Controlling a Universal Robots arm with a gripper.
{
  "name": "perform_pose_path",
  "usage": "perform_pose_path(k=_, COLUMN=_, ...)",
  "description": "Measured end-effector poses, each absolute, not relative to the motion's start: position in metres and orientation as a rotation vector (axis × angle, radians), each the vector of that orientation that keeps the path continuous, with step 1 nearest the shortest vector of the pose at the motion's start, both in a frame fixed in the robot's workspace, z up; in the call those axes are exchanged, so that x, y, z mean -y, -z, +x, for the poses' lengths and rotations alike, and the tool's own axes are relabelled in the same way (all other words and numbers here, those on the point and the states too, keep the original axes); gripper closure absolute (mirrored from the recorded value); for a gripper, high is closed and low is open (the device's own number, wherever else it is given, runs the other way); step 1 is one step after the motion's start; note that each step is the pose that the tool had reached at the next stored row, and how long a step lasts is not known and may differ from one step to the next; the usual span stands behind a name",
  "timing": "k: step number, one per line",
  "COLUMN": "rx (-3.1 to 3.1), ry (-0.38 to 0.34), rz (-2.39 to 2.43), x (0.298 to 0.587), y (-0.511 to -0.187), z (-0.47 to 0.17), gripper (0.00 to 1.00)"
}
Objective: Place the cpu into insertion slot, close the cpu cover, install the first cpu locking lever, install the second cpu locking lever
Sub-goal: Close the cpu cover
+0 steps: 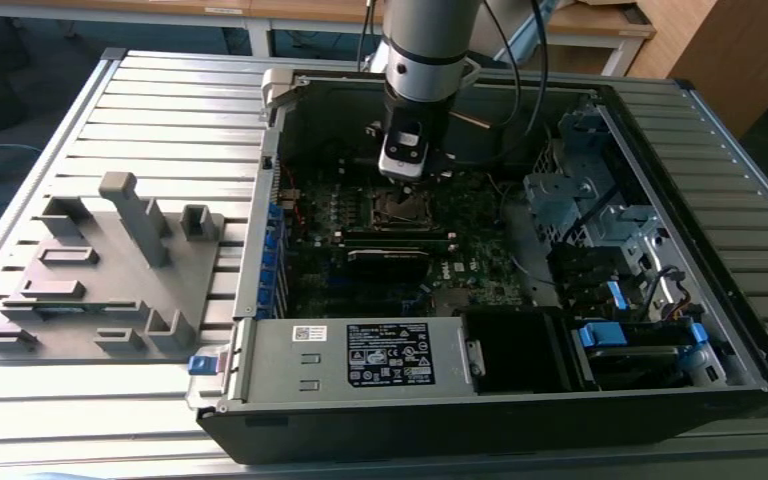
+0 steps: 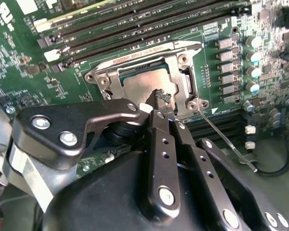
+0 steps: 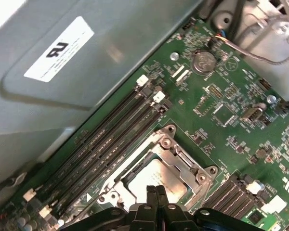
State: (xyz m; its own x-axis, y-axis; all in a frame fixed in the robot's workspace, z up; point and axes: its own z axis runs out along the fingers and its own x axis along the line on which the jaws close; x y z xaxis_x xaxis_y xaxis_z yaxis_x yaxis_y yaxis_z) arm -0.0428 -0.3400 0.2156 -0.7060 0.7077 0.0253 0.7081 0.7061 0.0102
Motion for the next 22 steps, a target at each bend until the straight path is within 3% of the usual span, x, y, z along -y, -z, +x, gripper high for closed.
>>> perform_pose_path(k=22, rx=3.057, ry=0.023, rz=-0.618, x=0.34, y=-0.214, z=-0.0428, gripper=0.89)
